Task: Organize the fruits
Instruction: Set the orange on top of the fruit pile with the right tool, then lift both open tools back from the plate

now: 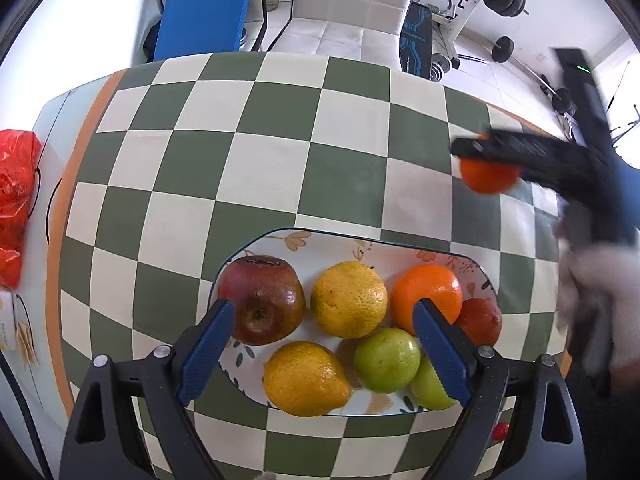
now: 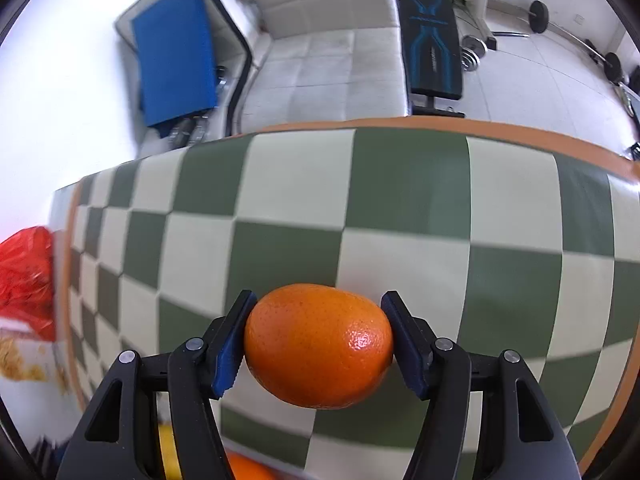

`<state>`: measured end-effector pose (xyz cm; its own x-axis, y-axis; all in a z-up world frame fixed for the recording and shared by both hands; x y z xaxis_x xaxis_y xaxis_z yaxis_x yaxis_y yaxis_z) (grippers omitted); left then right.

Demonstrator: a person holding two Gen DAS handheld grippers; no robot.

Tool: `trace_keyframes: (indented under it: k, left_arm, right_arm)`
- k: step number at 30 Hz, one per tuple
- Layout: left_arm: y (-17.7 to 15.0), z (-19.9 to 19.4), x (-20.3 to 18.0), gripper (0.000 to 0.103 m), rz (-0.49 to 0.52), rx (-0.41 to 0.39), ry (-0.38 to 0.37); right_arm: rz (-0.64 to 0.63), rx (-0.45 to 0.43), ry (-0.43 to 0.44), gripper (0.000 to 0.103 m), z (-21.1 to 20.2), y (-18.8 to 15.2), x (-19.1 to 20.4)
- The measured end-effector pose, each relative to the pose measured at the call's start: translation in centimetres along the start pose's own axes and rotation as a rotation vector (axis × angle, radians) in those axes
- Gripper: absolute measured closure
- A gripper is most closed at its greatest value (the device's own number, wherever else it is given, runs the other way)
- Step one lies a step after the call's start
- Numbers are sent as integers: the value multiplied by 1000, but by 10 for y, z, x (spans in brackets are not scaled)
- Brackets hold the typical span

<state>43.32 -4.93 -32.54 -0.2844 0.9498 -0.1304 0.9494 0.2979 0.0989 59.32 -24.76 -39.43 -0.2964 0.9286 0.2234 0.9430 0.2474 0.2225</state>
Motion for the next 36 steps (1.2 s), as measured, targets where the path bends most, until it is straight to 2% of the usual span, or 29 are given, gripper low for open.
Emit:
trace_keyframes:
  k: [3,7,9,10,13,17,21,26,30,31,33,36]
  left_arm:
    - [-2,7,1,12,5,18,-8]
    - [-7,11,-1,12,15,25,-13]
    - [-9,14,-3,12,20,27,-2]
    - [-11,16,-3,12,24,27,5]
    - [-15,21,-3,12,22,39,13]
    - [-18,25,-7,12,34,41,26]
    - [-19,24,-12,12,43,31,33]
    - [-20,18,-17,12,44,8,33]
    - [-24,8,-14,12,36,-32,35]
    - [-26,3,-12,12,35,-47,35]
    - [-31,-4,-7,12,33,-74,40]
    - [-41,-17,3,12,32,-109,48]
  right_arm:
    - [-33,-16,64,36,-27,-39,18]
    - [10,18,175,36,-38,-92,25]
    - [3,55,171,36,-30,-109,28]
    - [1,38,155,36,-29,-115,28]
    - [3,45,132,36,-25,-118,26]
    - [1,19,188,34,-29,-112,27]
    - [-41,27,176,34,-31,-107,35]
    - [-14,46,193,32,-28,-111,28]
    - [-8,22,150,16,-40,-117,29]
    - [-14,17,115,11,-46,-119,31]
    - [-29,-6,14,6,-61,-127,36]
    - [-29,-35,-135,4,-86,-145,47]
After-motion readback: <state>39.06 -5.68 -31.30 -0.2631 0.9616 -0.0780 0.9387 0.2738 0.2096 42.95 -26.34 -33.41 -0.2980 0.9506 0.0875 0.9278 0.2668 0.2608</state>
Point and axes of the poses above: each gripper's, at about its wrist camera, not at the fingertips, and z roughly the way its jaws point, x to its left, y to its top, the point moved 1 cm from there along z, roughly the way its jaws point, and after that the axes turned 15 degrees about -z, right-handed, at the moved point
